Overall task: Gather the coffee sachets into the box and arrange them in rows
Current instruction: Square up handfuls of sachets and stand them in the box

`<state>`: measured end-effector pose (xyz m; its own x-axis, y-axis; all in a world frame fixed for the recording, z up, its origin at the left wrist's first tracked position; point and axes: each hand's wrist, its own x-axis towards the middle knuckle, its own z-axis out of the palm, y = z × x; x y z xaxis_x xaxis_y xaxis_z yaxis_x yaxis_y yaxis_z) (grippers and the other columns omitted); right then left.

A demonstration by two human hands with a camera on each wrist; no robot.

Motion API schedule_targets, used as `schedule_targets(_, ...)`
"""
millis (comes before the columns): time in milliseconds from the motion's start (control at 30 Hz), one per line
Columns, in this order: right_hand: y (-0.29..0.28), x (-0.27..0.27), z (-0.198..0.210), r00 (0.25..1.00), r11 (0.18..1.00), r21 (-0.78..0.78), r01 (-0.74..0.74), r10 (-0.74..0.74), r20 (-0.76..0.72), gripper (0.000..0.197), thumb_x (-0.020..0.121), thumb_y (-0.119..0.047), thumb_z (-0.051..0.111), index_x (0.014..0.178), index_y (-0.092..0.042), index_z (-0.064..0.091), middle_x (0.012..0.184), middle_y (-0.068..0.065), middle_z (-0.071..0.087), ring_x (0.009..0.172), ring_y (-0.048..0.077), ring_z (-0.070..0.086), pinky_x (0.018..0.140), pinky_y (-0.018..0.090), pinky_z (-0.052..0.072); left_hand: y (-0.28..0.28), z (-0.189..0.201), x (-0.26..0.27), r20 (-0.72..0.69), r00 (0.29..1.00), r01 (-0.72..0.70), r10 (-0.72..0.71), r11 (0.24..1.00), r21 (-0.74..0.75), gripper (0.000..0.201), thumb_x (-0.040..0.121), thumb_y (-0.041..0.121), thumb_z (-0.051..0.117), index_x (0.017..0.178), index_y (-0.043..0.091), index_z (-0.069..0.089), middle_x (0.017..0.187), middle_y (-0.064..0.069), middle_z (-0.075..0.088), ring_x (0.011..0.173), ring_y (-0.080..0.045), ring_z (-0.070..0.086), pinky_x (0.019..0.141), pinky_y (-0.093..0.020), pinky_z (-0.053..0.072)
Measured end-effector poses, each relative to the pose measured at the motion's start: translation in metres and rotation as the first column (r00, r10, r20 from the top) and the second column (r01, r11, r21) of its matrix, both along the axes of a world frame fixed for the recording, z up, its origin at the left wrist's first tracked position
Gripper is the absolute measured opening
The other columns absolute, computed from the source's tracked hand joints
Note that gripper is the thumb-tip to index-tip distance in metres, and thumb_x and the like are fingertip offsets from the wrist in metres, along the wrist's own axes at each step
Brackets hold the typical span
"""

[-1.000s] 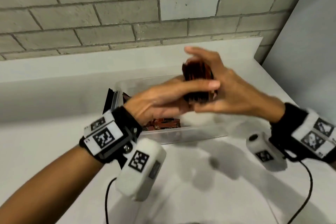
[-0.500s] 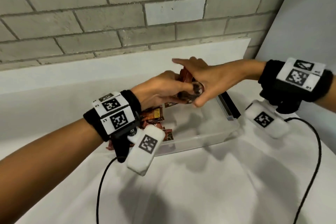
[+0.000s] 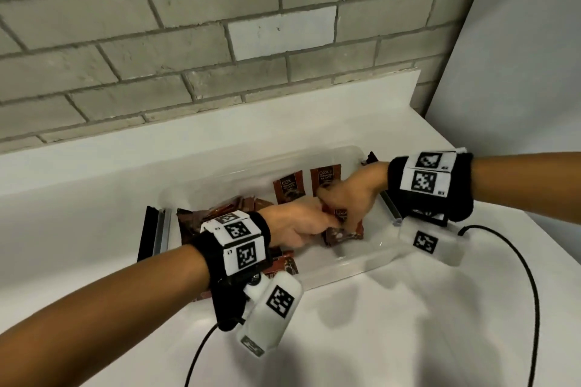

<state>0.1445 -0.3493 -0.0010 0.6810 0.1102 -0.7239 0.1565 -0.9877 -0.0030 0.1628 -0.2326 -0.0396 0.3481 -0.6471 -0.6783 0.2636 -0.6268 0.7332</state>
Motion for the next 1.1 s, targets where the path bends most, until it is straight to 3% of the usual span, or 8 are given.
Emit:
schedule_targets(167, 0.001, 0.001, -0.004, 0.979, 0.976, -0.169, -0.134, 0.157, 0.128, 0.088, 0.088, -0.039, 0.061, 0.147, -0.001, 0.008, 0.149, 0.016, 0.024, 0.135, 0.032, 0.027, 0.104, 0.037, 0.034, -0.004, -0.015, 0.006, 0.069, 0.996, -0.059, 0.056, 0.997, 0.048, 0.036, 0.089, -0.001, 0.053, 0.124, 0.005, 0.054, 0.13, -0.014, 0.057, 0.119, -0.023, 0.051, 0.097, -0.03, 0.042)
schedule_targets(300, -0.004, 0.005, -0.002, 0.953, 0.983, -0.137, -0.122, 0.155, 0.26, 0.075, 0.089, -0.031, 0.06, 0.142, 0.002, 0.018, 0.14, 0.017, 0.031, 0.127, 0.031, 0.029, 0.098, 0.033, 0.036, -0.005, -0.023, 0.006, 0.145, 0.972, -0.187, 0.183, 0.982, 0.015, 0.034, 0.087, -0.009, 0.038, 0.115, 0.003, 0.055, 0.125, -0.014, 0.055, 0.117, -0.026, 0.049, 0.099, -0.031, 0.041)
schedule_targets(400, -0.005, 0.005, -0.005, 0.938, 0.986, -0.126, -0.112, 0.147, 0.313, 0.076, 0.087, -0.03, 0.063, 0.141, 0.003, 0.02, 0.137, 0.017, 0.03, 0.126, 0.032, 0.03, 0.091, 0.031, 0.038, -0.008, -0.026, 0.002, 0.198, 0.951, -0.238, 0.238, 0.971, -0.023, 0.034, 0.09, -0.01, 0.034, 0.116, 0.0, 0.054, 0.113, -0.01, 0.054, 0.107, -0.021, 0.048, 0.088, -0.023, 0.039)
schedule_targets(533, -0.008, 0.003, -0.006, 0.937, 0.993, -0.07, -0.091, 0.109, 0.331, 0.086, 0.084, -0.026, 0.069, 0.143, 0.002, 0.013, 0.135, 0.017, 0.034, 0.124, 0.03, 0.034, 0.089, 0.031, 0.039, -0.013, -0.033, -0.003, 0.196, 0.953, -0.234, 0.229, 0.972, -0.001, 0.039, 0.087, -0.007, 0.04, 0.124, 0.001, 0.049, 0.126, -0.016, 0.054, 0.118, -0.029, 0.048, 0.093, -0.028, 0.04)
schedule_targets(633, -0.011, 0.0, -0.004, 0.934, 0.995, -0.037, -0.094, 0.101, 0.342, 0.081, 0.083, -0.024, 0.069, 0.142, -0.001, 0.018, 0.132, 0.015, 0.04, 0.123, 0.029, 0.034, 0.089, 0.035, 0.04, -0.018, -0.036, -0.009, 0.241, 0.935, -0.272, 0.262, 0.962, 0.008, 0.056, 0.089, 0.0, 0.049, 0.142, 0.004, 0.03, 0.136, -0.015, 0.047, 0.126, -0.029, 0.044, 0.107, -0.036, 0.038)
schedule_targets(767, -0.012, -0.003, -0.003, 0.914, 0.986, -0.099, -0.134, 0.162, 0.372, 0.065, 0.086, -0.022, 0.065, 0.138, -0.007, 0.028, 0.13, 0.01, 0.042, 0.124, 0.027, 0.028, 0.091, 0.034, 0.031, -0.024, -0.038, -0.011, 0.268, 0.91, -0.319, 0.315, 0.947, -0.033, 0.069, 0.089, 0.007, 0.055, 0.146, 0.0, 0.017, 0.146, -0.021, 0.038, 0.133, -0.033, 0.039, 0.108, -0.044, 0.038)
schedule_targets(867, -0.014, -0.004, -0.004, 0.897, 0.986, -0.085, -0.144, 0.167, 0.41, 0.063, 0.083, -0.02, 0.066, 0.135, -0.007, 0.032, 0.131, 0.01, 0.036, 0.12, 0.026, 0.03, 0.081, 0.028, 0.028, -0.03, -0.043, -0.01, 0.319, 0.884, -0.347, 0.342, 0.937, -0.044, 0.1, 0.085, 0.018, 0.063, 0.149, 0.01, -0.014, 0.155, -0.013, 0.021, 0.142, -0.025, 0.024, 0.114, -0.04, 0.029)
schedule_targets(1100, -0.018, -0.01, -0.001, 0.9, 0.984, 0.145, -0.102, 0.029, 0.436, 0.093, 0.076, -0.021, 0.074, 0.146, -0.01, 0.014, 0.134, 0.008, 0.036, 0.122, 0.022, 0.033, 0.1, 0.034, 0.04, -0.039, -0.053, -0.009, 0.324, 0.859, -0.388, 0.395, 0.917, -0.09, 0.099, 0.07, 0.02, 0.065, 0.147, 0.02, 0.003, 0.139, -0.013, 0.042, 0.127, -0.029, 0.045, 0.104, -0.043, 0.043)
